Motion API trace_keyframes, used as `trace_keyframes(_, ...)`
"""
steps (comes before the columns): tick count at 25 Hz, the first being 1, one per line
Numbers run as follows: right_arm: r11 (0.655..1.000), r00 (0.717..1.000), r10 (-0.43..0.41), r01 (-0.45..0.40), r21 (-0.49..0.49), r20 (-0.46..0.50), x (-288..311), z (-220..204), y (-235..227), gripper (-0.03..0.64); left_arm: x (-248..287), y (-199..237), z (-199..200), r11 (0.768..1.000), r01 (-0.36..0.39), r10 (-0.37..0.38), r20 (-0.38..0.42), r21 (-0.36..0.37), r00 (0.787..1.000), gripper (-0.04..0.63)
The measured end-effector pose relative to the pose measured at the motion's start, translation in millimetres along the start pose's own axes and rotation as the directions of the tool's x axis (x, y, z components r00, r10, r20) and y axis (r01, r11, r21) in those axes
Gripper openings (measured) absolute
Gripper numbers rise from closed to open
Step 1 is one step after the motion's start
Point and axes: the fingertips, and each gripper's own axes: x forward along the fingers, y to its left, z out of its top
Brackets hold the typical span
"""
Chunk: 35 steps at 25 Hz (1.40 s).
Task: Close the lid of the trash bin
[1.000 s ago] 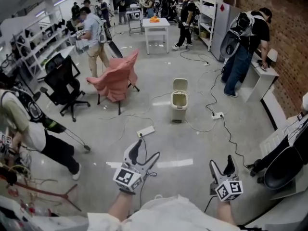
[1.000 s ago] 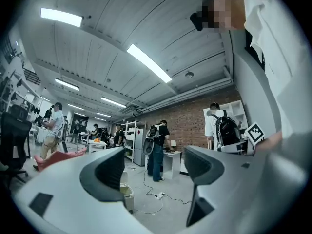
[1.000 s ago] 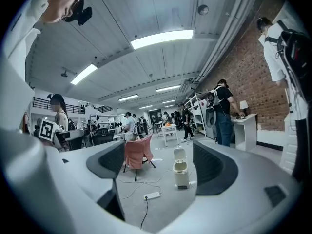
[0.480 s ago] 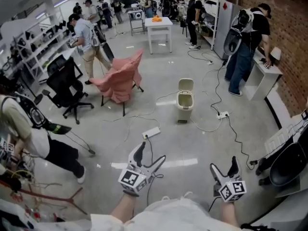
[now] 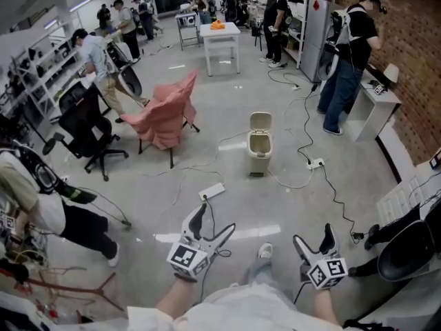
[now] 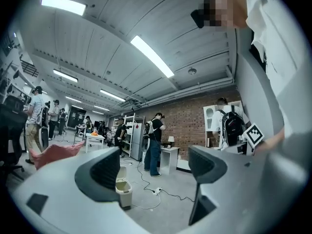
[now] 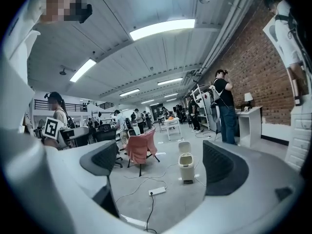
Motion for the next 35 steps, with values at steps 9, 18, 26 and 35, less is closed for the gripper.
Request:
trace_keyframes(9, 0.999, 0.999, 0.041, -0.041, 0.008, 0.006, 65, 12, -35, 0.541, 69, 23, -2, 1.0, 0.005, -0.005, 0.005, 0.003, 1.0, 0.42)
trace_keyframes(18, 0.995, 0.995, 0.101, -0.101, 0.004, 0.024, 159, 48, -87, 0.541, 173, 59, 6, 1.0, 0.009, -0.009, 0.007, 0.007, 1.0, 0.419)
trace_keyframes(26, 0.994, 0.994, 0.11, -0.11, 0.018, 0.013, 223, 75, -160, 0.541, 275, 76, 8, 1.0, 0.002, -0.002, -0.001, 0.01, 1.0, 0.419)
trace_keyframes(35, 0.987, 0.987, 0.159, -0.159, 0.022, 0.001, 274, 83, -213, 0.541, 344, 88, 0, 0.999, -0.033, 0.033, 0.007, -0.011, 0.999, 0.419)
